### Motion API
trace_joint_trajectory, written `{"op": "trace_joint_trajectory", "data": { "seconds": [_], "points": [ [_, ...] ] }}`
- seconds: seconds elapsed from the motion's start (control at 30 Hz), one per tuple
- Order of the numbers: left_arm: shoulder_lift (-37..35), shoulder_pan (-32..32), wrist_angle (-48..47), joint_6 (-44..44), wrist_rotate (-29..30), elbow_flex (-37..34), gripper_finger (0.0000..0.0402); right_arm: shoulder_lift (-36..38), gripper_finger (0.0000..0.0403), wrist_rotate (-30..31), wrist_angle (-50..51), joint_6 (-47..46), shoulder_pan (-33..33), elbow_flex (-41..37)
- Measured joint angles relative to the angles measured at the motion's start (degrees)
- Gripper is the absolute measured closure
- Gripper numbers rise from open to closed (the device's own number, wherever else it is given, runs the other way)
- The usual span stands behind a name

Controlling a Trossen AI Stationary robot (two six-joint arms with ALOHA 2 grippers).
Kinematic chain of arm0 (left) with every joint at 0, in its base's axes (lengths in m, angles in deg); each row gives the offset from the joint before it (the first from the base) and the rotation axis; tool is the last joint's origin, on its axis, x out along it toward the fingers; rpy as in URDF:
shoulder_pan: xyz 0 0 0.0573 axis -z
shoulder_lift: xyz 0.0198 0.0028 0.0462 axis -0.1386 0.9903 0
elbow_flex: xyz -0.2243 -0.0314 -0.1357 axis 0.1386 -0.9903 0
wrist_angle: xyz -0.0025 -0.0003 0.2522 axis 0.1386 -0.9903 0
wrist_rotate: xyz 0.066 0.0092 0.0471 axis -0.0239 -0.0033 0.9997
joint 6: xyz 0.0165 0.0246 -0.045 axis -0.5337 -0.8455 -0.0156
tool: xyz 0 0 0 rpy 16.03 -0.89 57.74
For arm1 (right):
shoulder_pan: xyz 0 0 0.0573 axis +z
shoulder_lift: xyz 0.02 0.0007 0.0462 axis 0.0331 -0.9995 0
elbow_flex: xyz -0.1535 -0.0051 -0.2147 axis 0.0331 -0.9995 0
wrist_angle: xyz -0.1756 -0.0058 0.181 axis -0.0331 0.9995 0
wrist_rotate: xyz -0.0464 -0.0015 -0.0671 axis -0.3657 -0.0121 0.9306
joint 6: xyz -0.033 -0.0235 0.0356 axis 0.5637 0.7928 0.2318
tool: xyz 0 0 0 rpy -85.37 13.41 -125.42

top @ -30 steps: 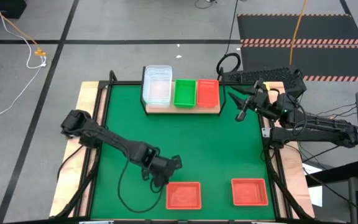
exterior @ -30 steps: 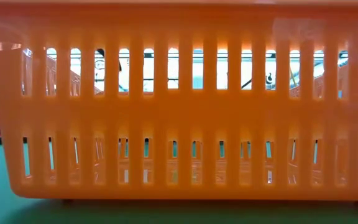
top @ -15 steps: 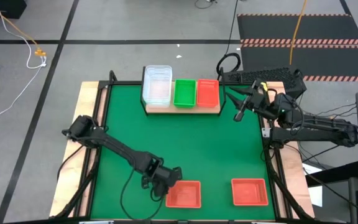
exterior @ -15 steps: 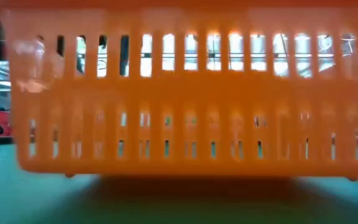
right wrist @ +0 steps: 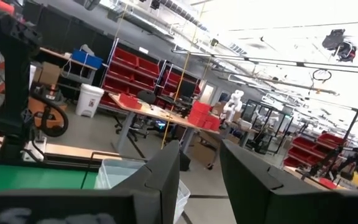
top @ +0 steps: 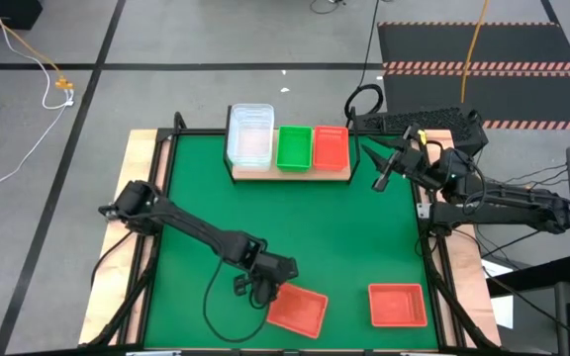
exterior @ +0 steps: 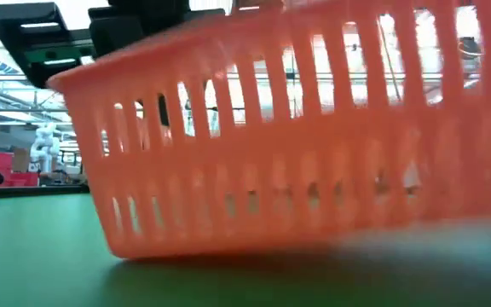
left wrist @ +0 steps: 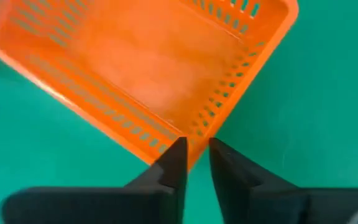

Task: Stack baskets on shelf by color
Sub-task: Stack the left orange bin on the top of the other orange bin on the shelf

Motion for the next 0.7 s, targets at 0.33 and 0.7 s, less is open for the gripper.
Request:
{"op": "trace_joint_trajectory", "data": {
  "seconds": [0.33, 0.7],
  "points": [
    [1.78, -1.09, 3.12, 1.04, 8.31, -0.02, 0.0383, 0.00, 0.0291, 0.03, 0.29, -0.93, 0.00, 0.00],
    [0.63, -7.62, 8.01, 11.64, 17.41, 0.02, 0.0376, 0.00, 0.0291, 0.05, 3.36, -7.09, 0.00, 0.00]
  ]
}}
